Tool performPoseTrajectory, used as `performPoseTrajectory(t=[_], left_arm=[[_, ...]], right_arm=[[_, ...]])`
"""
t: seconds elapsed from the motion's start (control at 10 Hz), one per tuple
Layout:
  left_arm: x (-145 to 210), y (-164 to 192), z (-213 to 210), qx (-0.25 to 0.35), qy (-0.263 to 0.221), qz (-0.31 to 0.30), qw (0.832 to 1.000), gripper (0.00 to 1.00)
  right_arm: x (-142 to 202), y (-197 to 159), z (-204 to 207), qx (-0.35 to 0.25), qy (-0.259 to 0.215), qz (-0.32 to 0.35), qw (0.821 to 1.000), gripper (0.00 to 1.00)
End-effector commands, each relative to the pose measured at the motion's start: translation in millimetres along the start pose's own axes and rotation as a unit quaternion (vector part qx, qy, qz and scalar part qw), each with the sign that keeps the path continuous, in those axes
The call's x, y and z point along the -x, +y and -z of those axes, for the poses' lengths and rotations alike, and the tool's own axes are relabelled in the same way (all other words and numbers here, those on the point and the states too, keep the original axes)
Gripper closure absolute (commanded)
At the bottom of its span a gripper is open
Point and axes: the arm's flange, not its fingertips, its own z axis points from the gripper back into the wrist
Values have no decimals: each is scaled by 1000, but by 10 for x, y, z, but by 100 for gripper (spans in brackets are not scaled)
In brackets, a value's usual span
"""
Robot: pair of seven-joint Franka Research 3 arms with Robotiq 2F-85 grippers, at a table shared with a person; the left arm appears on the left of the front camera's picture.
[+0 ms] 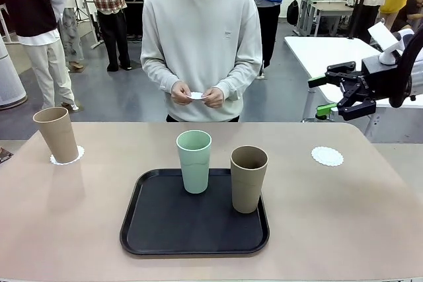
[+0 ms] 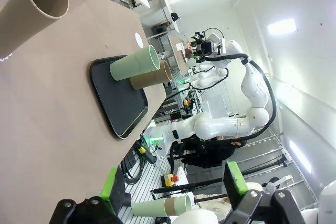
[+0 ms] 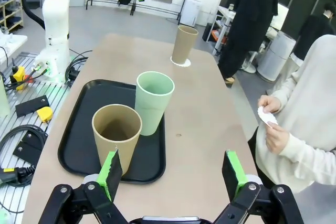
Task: Place coasters on the table and set cups on them.
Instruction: Take one Reusable plastic cup from the Flat Tray and place it on a coaster set by the human.
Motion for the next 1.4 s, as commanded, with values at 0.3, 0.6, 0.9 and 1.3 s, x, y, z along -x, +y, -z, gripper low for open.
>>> performPoseTrajectory(t=[0.3,0.6,0.9,1.3], left_arm=[[10,-17,-17,4,-2,2,1000,0],[10,-17,-17,4,-2,2,1000,0],[10,-17,-17,4,-2,2,1000,0],[10,-17,-17,4,-2,2,1000,0]], right_arm=[[349,-92,277,-7,-23,1,1000,0],[526,1,481,-32,-9,-1,999,0],[481,125,670,-57,-15,-21,998,0],[458,236,809,-82,-25,-19,996,0]])
